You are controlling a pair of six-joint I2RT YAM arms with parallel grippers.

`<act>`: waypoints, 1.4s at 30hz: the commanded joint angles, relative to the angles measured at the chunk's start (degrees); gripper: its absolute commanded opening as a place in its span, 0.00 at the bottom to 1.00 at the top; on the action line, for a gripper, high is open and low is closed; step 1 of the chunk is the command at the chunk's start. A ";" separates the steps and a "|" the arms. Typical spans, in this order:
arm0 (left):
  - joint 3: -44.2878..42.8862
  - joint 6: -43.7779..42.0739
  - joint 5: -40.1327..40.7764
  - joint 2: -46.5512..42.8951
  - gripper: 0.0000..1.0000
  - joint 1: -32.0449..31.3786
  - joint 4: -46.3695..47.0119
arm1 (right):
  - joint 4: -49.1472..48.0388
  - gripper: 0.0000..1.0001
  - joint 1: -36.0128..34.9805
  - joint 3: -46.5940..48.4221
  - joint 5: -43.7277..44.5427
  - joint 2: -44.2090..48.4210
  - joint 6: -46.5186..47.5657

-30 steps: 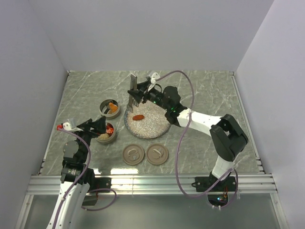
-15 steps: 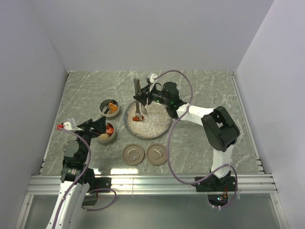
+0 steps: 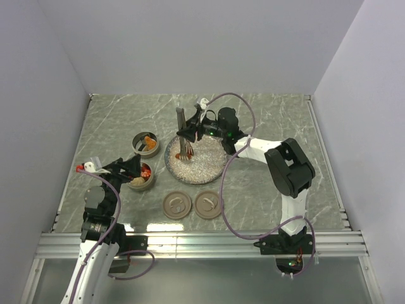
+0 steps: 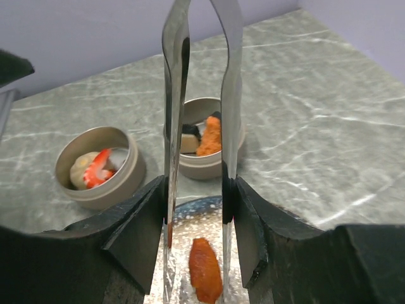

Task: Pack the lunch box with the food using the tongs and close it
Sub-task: Pick up the food using the clamp

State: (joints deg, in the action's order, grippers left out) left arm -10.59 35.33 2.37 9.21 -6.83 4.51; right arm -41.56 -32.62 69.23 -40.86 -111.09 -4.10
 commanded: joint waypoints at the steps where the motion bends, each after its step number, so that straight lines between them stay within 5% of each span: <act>1: -0.31 -0.26 -0.35 0.02 0.99 0.06 1.81 | -4.49 0.53 0.19 2.66 -5.53 -2.20 -3.72; 10: -0.13 -0.35 -0.61 0.37 0.99 0.06 2.43 | -6.07 0.53 0.01 0.74 -3.88 -2.21 -3.72; 25: -0.31 -0.44 -0.61 0.54 0.99 0.06 2.52 | -25.58 0.50 -6.75 -11.57 13.60 0.26 -2.14; 42: -0.22 -0.44 -0.79 0.19 0.99 0.06 2.34 | -35.16 0.50 -8.42 -10.08 22.39 -3.61 -4.87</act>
State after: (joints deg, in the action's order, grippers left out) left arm -10.59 35.31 2.35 9.61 -6.83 4.97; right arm -69.97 -40.64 57.69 -21.89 -113.91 -8.14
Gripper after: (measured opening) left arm 0.995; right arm 0.502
